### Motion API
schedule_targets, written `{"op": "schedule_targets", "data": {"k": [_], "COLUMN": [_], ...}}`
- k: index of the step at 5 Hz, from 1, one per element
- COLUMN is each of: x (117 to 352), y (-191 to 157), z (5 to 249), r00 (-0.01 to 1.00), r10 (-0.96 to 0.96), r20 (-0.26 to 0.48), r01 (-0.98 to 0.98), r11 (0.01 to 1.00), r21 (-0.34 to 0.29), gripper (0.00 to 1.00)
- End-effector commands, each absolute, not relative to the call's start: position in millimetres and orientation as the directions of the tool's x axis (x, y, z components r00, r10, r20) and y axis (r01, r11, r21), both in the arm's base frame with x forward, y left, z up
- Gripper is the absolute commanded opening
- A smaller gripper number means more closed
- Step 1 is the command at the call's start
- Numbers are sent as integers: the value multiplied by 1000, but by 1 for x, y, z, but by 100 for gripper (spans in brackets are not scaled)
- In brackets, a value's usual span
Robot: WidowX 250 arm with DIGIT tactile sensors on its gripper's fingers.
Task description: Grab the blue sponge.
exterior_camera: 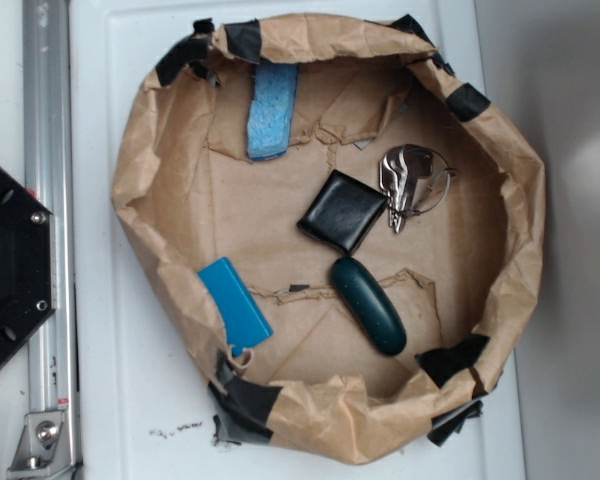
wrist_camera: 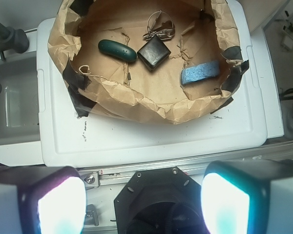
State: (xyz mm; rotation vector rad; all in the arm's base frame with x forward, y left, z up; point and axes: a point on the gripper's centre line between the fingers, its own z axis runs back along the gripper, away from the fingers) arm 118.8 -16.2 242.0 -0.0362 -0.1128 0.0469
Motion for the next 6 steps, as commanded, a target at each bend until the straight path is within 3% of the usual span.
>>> {"op": "schedule_targets", "data": {"k": [1,2,3,4,6], "x": [119,158,195,221,239], "y": [-16,11,33,57,71], "z": [242,233,215,199,142], "r00": [993,954,848,690,281], "r10": [49,294,517,708,943], "r20": [112,58,112,151,180], "r01": [-45,-292,-520,-715,-959], "r11": [998,956,854,699,270], "r21": [-39,-33,-9,-13,81], "gripper": [100,100,100,100,100]}}
